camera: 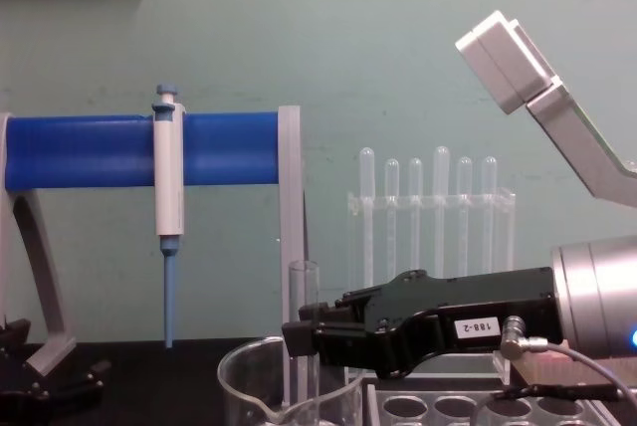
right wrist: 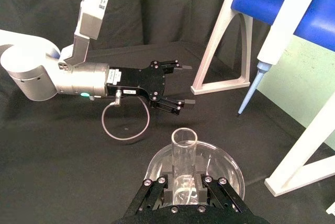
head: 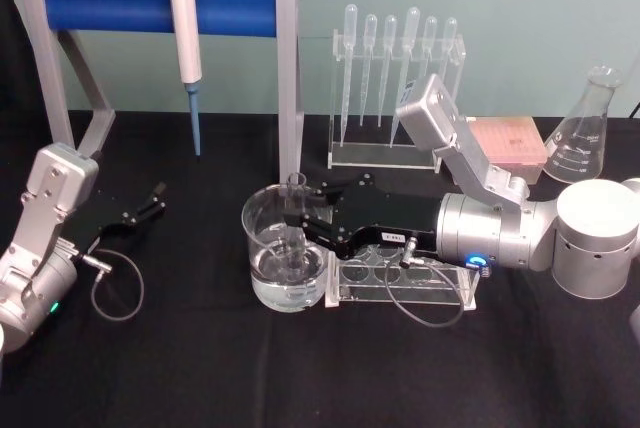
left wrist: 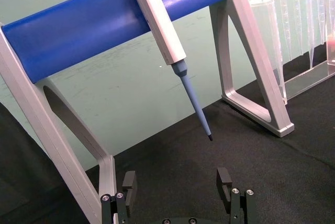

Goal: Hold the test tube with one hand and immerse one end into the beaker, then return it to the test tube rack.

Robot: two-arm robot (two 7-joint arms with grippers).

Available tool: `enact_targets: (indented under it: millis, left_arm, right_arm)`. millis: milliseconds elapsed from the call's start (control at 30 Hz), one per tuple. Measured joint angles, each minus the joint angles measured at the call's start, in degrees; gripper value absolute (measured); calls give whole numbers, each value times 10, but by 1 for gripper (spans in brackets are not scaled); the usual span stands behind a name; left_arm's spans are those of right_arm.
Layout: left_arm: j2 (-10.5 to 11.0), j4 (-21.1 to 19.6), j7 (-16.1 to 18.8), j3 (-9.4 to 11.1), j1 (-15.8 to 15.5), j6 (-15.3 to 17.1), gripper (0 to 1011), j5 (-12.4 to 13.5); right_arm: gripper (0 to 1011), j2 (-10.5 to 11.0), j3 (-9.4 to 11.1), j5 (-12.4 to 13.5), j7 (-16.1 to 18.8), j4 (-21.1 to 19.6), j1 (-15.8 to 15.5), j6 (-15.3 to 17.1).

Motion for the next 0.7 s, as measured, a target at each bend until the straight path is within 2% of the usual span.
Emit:
enact_targets:
  millis: [700]
  left_arm:
    - [0,0,0,0,0,0,1000,0]
  right_arm:
    - [242,0,0,0,0,0,0,0]
